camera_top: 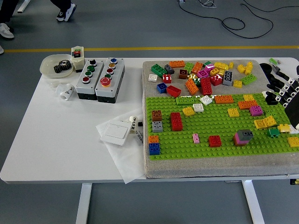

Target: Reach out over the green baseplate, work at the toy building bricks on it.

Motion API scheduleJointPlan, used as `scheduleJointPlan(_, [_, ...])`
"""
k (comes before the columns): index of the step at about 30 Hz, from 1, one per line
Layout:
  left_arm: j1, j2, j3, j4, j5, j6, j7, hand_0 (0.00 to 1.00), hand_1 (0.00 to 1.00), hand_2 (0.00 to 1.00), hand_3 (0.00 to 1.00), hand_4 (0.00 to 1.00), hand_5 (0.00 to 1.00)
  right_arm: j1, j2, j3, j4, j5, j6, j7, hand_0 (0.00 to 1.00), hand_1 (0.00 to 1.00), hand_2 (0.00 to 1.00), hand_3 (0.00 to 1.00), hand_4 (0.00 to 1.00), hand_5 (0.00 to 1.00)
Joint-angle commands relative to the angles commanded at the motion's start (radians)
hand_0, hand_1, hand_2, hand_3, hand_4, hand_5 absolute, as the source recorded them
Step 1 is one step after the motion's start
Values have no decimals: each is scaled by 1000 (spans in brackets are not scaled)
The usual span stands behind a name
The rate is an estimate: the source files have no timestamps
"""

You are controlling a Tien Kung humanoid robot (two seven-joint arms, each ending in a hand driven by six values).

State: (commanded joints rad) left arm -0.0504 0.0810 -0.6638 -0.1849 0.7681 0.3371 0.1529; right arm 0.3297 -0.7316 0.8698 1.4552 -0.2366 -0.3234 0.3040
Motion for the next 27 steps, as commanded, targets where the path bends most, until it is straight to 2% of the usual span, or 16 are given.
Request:
scheduleJointPlan(9, [0, 1, -16, 0, 29, -3, 6, 725, 735, 783, 611, 649, 632, -42, 30, 75, 2, -19, -8, -5, 810, 781, 818, 839, 998, 998])
scheduleJointPlan(27, [-6, 3, -5, -1, 21, -2, 3, 725, 735, 784, 611, 649, 632, -65, 39, 138, 10, -57, -7, -20, 815, 783, 820, 837, 998, 998])
